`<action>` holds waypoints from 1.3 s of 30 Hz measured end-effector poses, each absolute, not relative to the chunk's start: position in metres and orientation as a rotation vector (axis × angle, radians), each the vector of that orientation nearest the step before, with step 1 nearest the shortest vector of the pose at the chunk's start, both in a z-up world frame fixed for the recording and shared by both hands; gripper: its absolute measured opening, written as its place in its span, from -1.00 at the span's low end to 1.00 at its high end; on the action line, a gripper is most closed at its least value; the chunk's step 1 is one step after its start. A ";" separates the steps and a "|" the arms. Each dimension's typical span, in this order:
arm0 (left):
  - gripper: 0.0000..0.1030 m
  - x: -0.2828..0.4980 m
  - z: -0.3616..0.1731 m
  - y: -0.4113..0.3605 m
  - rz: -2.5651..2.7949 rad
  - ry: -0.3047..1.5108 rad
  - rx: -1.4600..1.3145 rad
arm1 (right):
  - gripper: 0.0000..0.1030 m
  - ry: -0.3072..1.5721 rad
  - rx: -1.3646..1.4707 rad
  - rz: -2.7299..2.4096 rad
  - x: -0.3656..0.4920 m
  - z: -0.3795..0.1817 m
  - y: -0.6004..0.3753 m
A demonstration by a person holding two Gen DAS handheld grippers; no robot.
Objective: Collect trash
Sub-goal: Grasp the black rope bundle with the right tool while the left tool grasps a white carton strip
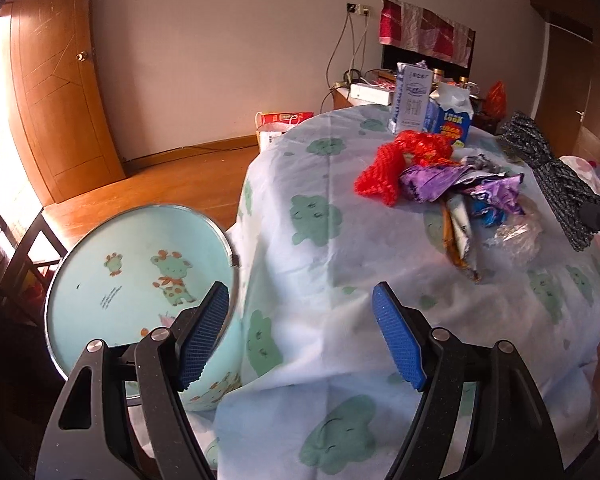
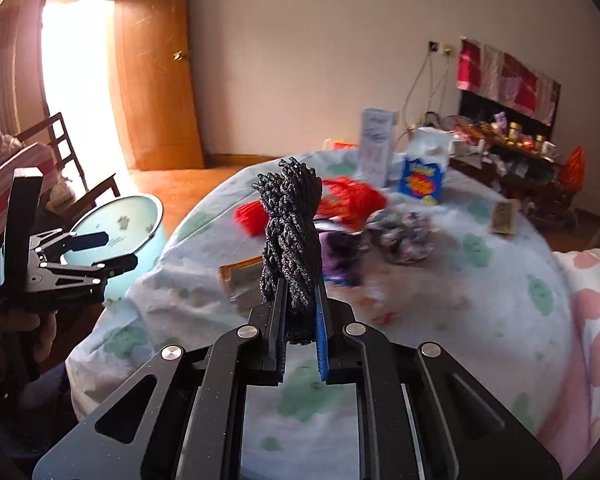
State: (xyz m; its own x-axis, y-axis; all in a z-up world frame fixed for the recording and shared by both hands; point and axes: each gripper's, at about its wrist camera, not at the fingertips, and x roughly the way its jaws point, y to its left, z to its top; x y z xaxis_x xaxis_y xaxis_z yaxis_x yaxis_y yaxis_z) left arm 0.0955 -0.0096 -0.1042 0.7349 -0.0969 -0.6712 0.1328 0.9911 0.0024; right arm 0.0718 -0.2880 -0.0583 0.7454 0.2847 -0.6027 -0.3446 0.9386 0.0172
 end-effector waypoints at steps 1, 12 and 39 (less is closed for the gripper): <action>0.41 0.098 -0.102 -0.018 -0.143 0.729 0.058 | -0.75 0.635 -0.095 0.314 0.072 -0.056 -0.298; -0.05 0.133 -0.117 -0.109 -0.328 0.787 0.122 | -0.75 0.722 0.004 0.087 0.100 -0.108 -0.392; -0.96 0.082 -0.052 -0.050 -0.302 0.604 0.148 | -0.75 0.655 -0.048 0.166 0.096 -0.094 -0.354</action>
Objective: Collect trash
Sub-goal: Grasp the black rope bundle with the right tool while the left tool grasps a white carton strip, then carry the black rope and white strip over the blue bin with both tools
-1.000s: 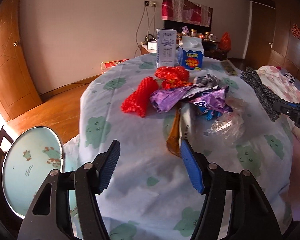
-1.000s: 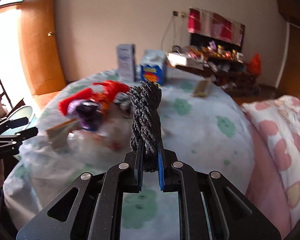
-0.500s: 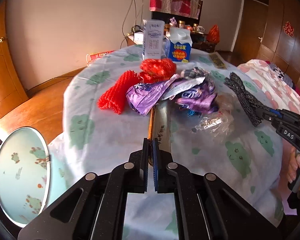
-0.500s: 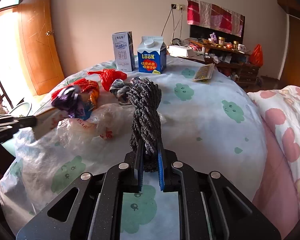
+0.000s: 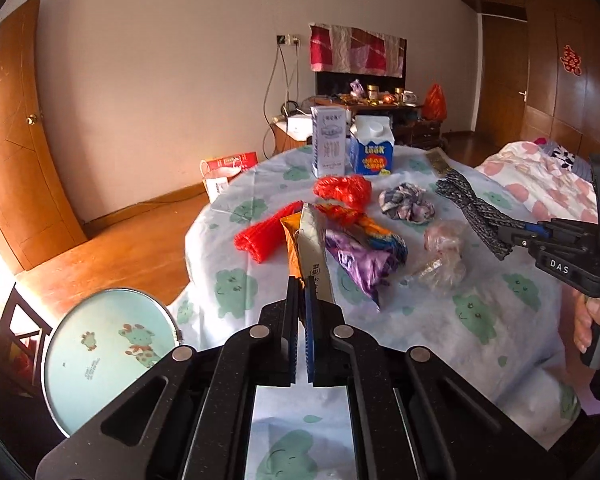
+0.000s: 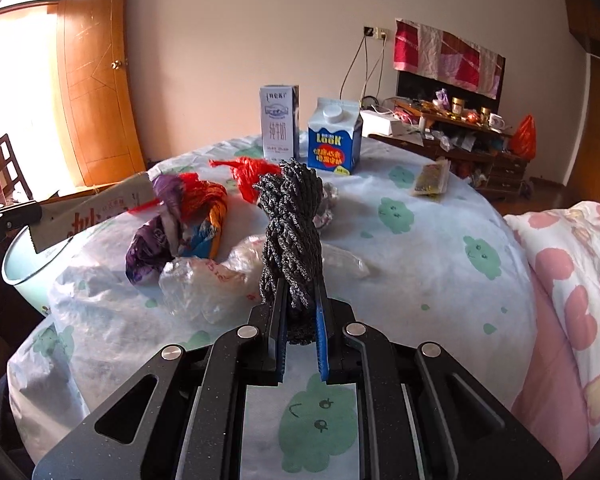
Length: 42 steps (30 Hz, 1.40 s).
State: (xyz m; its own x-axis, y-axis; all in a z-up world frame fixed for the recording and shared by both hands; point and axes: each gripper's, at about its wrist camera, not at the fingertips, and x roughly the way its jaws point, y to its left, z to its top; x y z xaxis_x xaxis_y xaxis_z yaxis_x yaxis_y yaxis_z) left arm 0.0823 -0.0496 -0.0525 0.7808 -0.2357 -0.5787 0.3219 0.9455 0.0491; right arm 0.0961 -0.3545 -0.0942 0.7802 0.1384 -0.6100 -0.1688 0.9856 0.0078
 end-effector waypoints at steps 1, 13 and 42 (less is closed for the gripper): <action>-0.96 0.081 -0.050 -0.044 -0.289 0.599 0.146 | -0.75 0.653 -0.047 0.169 0.096 -0.093 -0.353; -0.96 0.072 -0.045 0.010 -0.178 0.588 0.102 | -0.75 0.590 -0.072 0.268 0.108 -0.068 -0.306; -0.96 0.068 -0.069 0.112 0.056 0.640 0.034 | -0.75 0.580 -0.222 0.570 0.154 -0.070 -0.137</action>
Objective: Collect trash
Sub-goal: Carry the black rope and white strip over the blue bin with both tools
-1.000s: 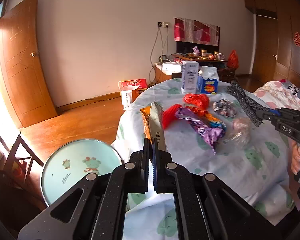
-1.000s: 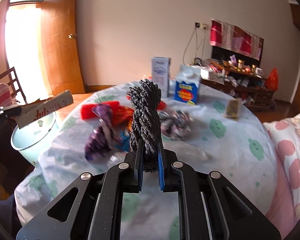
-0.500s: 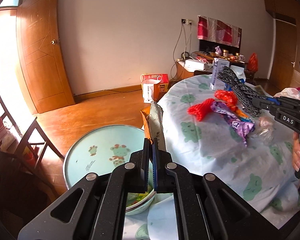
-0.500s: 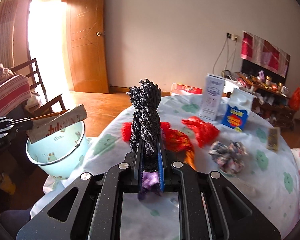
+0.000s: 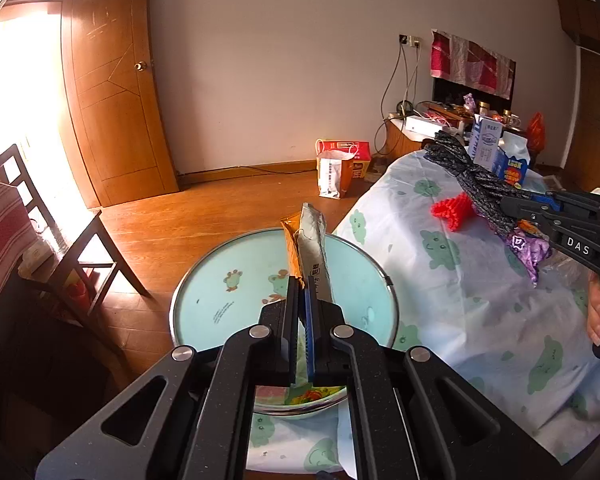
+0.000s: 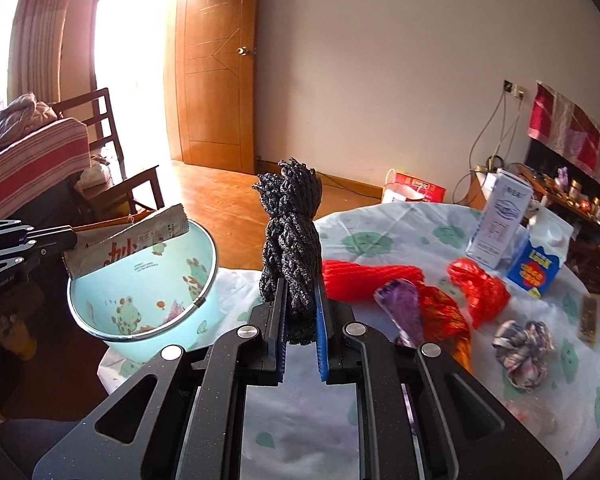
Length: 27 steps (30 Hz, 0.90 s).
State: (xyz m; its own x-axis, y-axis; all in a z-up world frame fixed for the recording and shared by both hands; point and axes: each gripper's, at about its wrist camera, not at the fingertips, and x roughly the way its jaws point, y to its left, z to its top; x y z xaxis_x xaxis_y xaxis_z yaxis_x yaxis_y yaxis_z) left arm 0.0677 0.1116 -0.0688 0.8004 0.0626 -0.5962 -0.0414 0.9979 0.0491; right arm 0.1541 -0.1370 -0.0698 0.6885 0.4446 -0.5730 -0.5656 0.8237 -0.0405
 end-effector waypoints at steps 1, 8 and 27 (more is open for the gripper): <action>-0.96 0.067 -0.069 0.114 0.060 0.642 0.033 | -0.75 0.579 -0.224 0.578 0.155 -0.070 -0.134; -0.96 0.063 -0.070 0.128 0.093 0.643 0.027 | -0.75 0.580 -0.239 0.619 0.158 -0.073 -0.114; -0.96 0.058 -0.077 0.158 0.164 0.657 0.006 | -0.75 0.585 -0.302 0.692 0.156 -0.081 -0.072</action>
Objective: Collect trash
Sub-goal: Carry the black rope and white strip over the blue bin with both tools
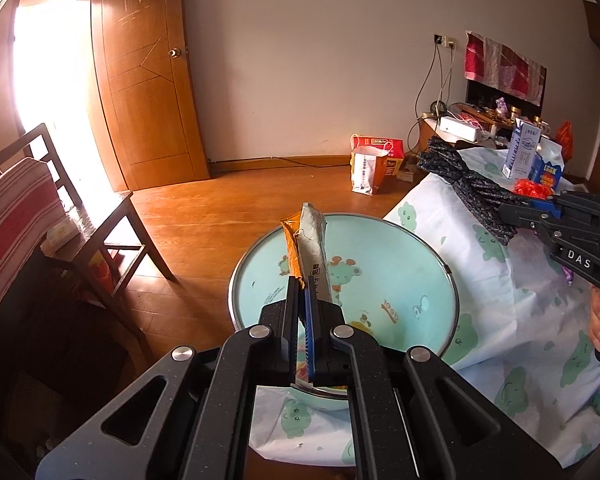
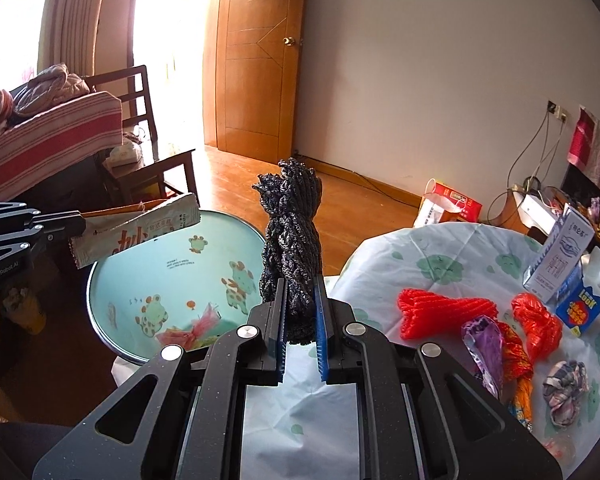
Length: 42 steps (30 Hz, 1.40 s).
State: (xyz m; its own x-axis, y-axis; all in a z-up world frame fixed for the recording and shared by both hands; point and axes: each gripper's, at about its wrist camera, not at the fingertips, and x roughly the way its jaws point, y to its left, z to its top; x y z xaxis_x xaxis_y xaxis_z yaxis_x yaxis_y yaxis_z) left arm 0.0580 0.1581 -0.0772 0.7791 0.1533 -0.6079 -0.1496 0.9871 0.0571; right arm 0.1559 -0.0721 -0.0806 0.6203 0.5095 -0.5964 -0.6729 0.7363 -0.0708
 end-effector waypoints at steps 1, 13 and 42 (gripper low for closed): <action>-0.96 0.058 -0.077 0.159 0.165 0.658 0.004 | -0.75 0.585 -0.304 0.694 0.156 -0.081 -0.071; -0.96 0.056 -0.079 0.172 0.186 0.660 -0.015 | -0.75 0.591 -0.339 0.734 0.152 -0.086 -0.050; -0.96 0.055 -0.079 0.172 0.192 0.658 -0.030 | -0.75 0.591 -0.362 0.760 0.149 -0.087 -0.040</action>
